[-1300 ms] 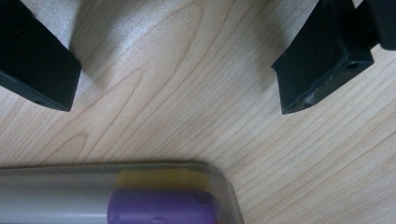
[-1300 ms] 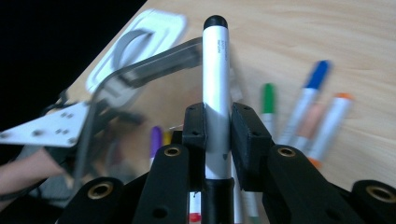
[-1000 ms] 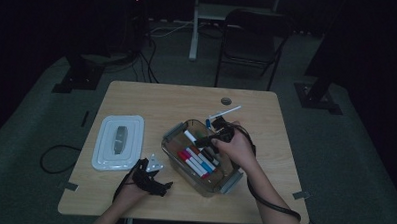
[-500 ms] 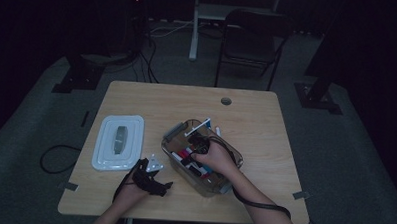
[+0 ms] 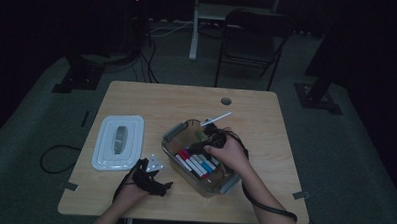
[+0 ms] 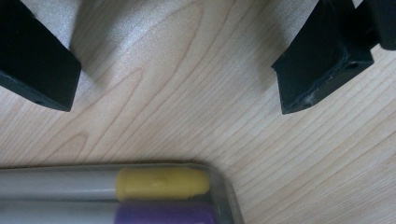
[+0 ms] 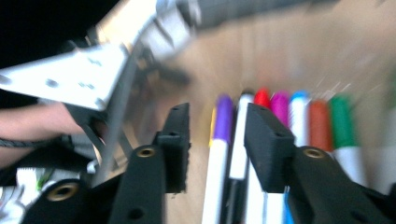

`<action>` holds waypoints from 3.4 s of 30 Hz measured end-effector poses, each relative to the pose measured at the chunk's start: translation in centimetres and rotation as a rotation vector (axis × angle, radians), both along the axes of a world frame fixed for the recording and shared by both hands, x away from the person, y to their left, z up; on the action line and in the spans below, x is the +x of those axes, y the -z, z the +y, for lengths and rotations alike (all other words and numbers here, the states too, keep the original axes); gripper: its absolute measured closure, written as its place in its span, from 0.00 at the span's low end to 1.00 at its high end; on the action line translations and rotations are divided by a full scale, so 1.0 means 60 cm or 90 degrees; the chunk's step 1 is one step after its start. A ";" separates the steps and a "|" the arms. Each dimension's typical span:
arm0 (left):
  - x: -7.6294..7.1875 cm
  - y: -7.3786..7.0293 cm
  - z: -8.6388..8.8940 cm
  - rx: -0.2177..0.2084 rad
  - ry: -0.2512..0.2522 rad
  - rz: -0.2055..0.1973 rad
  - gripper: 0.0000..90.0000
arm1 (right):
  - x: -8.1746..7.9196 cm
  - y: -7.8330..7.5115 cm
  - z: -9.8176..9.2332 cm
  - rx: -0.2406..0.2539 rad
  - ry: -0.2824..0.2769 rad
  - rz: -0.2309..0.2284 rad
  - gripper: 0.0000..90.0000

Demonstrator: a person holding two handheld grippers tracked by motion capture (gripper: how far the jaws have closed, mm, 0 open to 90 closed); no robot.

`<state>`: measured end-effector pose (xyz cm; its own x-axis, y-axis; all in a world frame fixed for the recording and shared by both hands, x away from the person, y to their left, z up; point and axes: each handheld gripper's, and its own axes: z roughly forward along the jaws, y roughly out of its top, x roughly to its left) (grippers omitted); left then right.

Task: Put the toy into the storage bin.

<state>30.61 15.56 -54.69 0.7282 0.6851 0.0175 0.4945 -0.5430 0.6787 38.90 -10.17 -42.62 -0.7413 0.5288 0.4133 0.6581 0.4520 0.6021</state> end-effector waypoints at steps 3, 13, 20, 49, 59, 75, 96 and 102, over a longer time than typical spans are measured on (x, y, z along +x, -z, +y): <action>0.000 0.000 0.000 0.000 0.000 0.000 0.01 | 0.003 -0.031 -0.042 0.035 0.028 -0.055 0.60; 0.000 0.000 0.000 0.000 0.000 -0.001 0.01 | 0.058 -0.026 -0.168 0.018 0.187 -0.113 0.57; 0.000 0.000 0.000 0.002 0.001 0.000 0.01 | 0.106 0.076 -0.190 -0.025 0.255 -0.061 0.59; 0.000 0.000 0.000 0.001 0.000 0.000 0.01 | 0.131 0.137 -0.186 -0.106 0.327 0.035 0.85; 0.000 0.000 0.000 0.002 0.001 0.000 0.01 | 0.100 0.037 -0.202 -0.038 0.304 -0.010 0.85; 0.000 0.000 0.000 0.000 0.000 0.000 0.01 | 0.000 -0.053 -0.065 0.024 0.105 -0.022 0.85; 0.000 0.000 0.000 0.000 0.000 0.000 0.01 | -0.009 0.077 0.077 -0.139 -0.023 0.107 0.84; 0.000 0.000 0.000 0.000 0.000 0.000 0.01 | -0.007 0.060 0.062 -0.099 -0.026 0.083 0.76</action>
